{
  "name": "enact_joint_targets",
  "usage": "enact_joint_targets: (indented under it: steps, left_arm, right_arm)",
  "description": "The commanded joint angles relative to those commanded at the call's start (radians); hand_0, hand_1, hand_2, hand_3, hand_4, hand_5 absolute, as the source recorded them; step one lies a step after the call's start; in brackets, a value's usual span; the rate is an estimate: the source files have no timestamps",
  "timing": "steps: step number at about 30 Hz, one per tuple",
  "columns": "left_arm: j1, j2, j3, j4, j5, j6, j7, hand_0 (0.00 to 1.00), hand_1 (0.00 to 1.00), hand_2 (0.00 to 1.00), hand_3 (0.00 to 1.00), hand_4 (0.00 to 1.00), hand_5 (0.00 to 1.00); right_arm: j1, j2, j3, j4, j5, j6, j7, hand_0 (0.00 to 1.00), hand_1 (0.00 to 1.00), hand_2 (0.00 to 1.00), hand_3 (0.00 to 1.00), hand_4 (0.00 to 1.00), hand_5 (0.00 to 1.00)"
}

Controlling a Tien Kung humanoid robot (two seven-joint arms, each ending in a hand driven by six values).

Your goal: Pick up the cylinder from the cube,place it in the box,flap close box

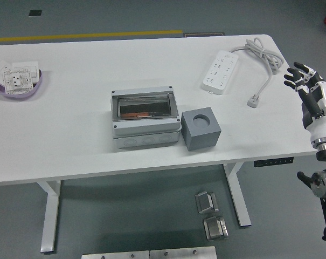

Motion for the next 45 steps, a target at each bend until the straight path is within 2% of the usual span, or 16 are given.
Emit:
enact_joint_targets:
  steps: [45]
  left_arm:
    - [0.001,0.001,-0.015,0.000,0.013,0.002,0.003,0.708,0.683,0.706,0.870,0.788,0.444]
  right_arm:
    - [-0.005,0.001,0.012,-0.006,0.014,0.000,0.003,0.743,0.704,0.724,0.737,0.786,0.490]
